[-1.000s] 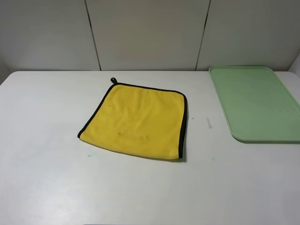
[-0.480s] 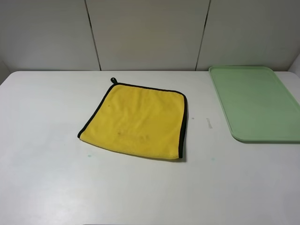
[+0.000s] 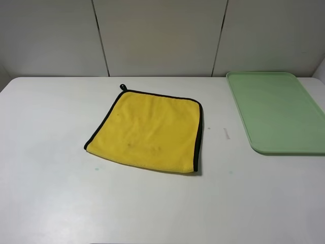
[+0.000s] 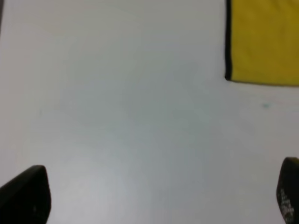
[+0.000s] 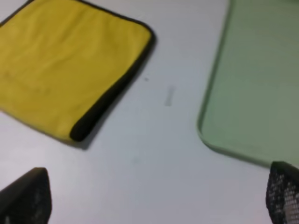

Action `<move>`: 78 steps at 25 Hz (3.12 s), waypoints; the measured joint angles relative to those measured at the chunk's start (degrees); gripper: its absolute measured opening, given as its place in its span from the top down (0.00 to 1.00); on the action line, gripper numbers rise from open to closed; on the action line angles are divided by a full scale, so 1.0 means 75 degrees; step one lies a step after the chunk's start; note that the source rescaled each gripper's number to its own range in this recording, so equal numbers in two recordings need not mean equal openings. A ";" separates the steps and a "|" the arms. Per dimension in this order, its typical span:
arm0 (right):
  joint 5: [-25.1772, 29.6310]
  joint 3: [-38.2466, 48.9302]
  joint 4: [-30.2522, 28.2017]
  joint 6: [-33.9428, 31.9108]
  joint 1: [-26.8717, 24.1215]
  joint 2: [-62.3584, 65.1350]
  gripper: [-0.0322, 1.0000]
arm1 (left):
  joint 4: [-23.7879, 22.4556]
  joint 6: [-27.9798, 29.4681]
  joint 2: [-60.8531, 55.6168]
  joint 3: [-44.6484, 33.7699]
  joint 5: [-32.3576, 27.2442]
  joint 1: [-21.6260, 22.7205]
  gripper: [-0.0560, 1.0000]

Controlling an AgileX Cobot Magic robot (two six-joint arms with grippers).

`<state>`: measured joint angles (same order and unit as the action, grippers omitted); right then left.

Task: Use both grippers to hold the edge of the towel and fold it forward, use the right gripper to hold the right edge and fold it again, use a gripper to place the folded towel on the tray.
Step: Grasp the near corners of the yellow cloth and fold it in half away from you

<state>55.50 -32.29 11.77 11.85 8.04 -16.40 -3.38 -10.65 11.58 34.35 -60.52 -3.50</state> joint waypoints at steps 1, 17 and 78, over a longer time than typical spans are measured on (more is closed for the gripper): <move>-0.0105 -0.0075 0.0016 0.0223 0.0185 -0.0238 0.00 | 0.0000 -0.0125 0.0187 0.0057 0.0029 -0.0233 0.04; -0.0732 -0.0993 -0.0105 0.2969 0.2860 -0.4247 0.00 | -0.2314 -0.0550 0.3405 0.0112 0.0212 -0.4113 0.04; -0.5818 -0.1024 -0.1569 0.4501 0.3788 -1.0657 0.00 | -0.7681 -0.1158 1.1822 0.0128 0.7007 -0.4330 0.07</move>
<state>11.87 -39.97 0.00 45.61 36.46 -96.33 -60.99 -19.34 100.24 35.31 -7.97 -35.97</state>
